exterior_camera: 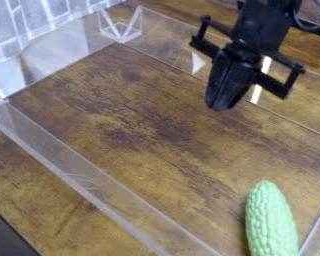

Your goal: Put the white object in the blue tray

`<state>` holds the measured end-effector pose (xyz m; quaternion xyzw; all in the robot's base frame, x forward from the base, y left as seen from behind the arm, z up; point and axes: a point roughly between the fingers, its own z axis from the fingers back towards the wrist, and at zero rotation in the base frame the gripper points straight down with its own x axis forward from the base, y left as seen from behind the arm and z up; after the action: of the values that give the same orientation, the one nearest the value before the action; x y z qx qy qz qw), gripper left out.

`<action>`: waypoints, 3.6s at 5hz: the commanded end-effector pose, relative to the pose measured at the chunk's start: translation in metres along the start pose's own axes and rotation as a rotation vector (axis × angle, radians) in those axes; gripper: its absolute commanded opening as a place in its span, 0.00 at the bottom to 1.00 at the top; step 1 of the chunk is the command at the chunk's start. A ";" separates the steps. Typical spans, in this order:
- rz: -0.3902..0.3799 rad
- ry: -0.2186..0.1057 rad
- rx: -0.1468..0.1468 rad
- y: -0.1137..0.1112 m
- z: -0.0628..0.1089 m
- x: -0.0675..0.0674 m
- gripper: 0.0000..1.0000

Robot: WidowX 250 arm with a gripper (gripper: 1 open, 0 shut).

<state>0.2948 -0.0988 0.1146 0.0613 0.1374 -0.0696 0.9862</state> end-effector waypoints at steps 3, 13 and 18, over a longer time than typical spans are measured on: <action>0.005 -0.054 -0.018 -0.012 0.014 -0.013 0.00; -0.239 0.047 0.230 -0.089 -0.012 -0.003 0.00; -0.329 0.098 0.376 -0.093 -0.053 0.034 1.00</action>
<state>0.2952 -0.1757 0.0298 0.2362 0.2105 -0.2427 0.9171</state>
